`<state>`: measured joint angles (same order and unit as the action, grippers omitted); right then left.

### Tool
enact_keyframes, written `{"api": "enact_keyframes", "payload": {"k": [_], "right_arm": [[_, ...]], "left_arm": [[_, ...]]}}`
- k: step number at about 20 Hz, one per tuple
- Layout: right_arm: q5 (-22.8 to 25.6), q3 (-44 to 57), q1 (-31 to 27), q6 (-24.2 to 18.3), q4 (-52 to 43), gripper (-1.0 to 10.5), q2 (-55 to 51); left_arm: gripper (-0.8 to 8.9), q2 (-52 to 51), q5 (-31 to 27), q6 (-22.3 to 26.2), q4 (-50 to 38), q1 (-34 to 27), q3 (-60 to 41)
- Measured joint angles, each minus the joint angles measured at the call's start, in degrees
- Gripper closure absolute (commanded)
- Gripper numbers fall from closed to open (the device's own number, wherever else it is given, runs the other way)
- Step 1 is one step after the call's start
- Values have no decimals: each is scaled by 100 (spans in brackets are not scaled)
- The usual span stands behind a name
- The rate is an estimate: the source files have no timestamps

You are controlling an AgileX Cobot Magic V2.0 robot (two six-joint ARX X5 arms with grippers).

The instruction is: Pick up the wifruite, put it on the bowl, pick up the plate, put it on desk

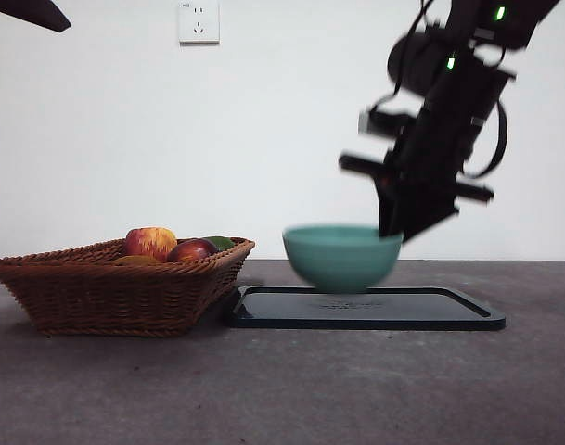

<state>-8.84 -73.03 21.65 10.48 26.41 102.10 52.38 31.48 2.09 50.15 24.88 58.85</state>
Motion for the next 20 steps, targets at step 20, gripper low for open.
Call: {"api": "enact_keyframes", "payload": {"k": [20], "right_arm": [[-459, 2385, 562, 28, 1185, 939, -4240]], "left_arm": [[470, 0, 0, 0, 2, 0, 0]]}}
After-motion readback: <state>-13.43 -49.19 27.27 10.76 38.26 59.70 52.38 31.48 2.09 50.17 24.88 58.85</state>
